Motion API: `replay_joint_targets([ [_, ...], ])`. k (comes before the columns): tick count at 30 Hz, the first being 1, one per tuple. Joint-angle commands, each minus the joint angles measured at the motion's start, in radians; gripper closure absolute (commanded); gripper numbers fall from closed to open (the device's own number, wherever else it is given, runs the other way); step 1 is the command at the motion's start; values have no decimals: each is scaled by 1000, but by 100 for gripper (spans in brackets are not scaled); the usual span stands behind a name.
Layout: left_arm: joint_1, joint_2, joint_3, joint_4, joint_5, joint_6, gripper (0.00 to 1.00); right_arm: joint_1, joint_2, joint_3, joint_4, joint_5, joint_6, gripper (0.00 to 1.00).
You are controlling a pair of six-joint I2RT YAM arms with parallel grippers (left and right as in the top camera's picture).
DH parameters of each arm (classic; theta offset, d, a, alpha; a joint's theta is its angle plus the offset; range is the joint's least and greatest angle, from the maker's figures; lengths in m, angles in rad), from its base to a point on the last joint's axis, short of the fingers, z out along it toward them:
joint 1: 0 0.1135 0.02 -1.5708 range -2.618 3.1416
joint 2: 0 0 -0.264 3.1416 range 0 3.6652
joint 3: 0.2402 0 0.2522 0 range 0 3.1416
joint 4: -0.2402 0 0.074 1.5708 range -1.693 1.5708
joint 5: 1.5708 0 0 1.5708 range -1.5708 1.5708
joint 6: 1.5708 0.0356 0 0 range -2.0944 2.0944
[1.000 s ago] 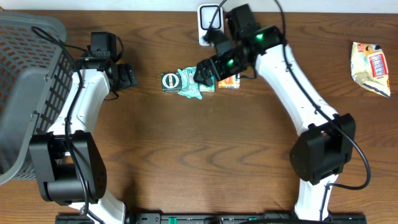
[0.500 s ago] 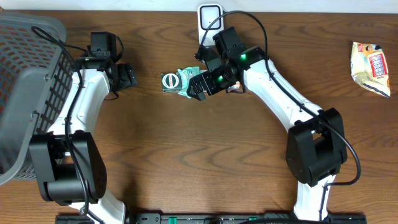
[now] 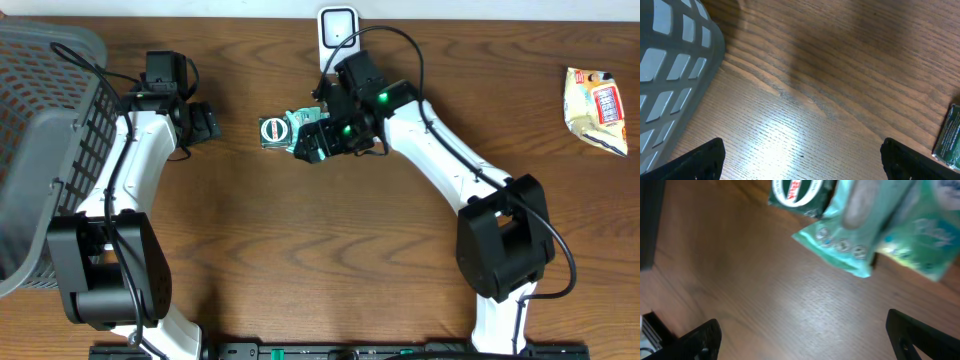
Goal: Scan the item barcode
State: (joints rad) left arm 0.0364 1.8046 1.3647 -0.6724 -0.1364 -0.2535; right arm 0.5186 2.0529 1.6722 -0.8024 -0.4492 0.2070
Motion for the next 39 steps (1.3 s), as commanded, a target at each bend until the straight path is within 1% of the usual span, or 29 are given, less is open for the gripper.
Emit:
replay_joint_targets([
  [1,0,0,-6,0,-5,13,2,26,1,-7,0,-5,24,1],
  [6,0,0,-6,0,-5,13,3,32,1,-7,25,-2,25,1],
  [10,0,0,-6,0,-5,13,2,32,1,-7,148,-2,32,1],
  [12,0,0,-6,0,-5,13,2,31,1,-7,211,-2,90,1],
  [14,0,0,-6,0,-5,13,2,31,1,-7,224,-1,112,1],
  [39,0,0,-6,0,-5,13,2,53,1,-7,169,6,111,1],
])
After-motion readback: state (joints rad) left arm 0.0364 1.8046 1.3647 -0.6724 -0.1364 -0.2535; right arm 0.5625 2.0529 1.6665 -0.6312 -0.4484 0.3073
